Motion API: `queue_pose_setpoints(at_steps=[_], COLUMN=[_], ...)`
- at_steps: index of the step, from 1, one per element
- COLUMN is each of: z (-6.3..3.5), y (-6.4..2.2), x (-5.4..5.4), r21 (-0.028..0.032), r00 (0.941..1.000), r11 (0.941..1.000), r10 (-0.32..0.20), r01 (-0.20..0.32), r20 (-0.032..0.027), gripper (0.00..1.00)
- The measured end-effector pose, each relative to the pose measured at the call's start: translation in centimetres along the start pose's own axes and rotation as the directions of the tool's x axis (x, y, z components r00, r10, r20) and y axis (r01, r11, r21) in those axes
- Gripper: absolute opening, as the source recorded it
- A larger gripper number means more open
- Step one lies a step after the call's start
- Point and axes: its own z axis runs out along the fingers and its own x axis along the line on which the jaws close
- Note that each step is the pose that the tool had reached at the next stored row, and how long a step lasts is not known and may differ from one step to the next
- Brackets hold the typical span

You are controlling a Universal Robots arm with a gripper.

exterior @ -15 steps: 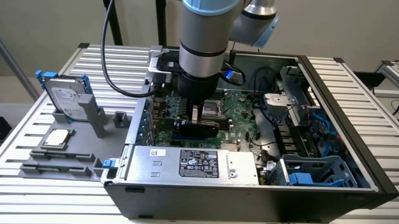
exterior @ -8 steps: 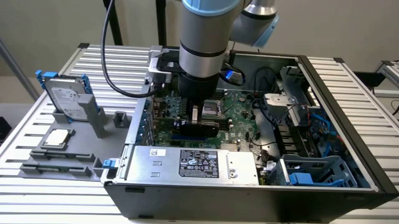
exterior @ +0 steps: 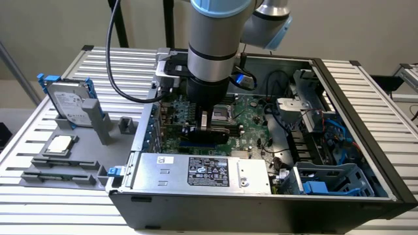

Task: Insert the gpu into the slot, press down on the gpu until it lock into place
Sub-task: 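Insert the gpu into the slot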

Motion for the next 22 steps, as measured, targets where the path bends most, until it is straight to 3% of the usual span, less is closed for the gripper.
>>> queue_pose_setpoints(at_steps=[22], z=[-0.22], y=[0.01], x=[-0.12], r21=[-0.0063], r00=[0.9998], r11=[0.9998], r10=[-0.019], r01=[0.019], r20=[-0.0013], gripper=[0.26])
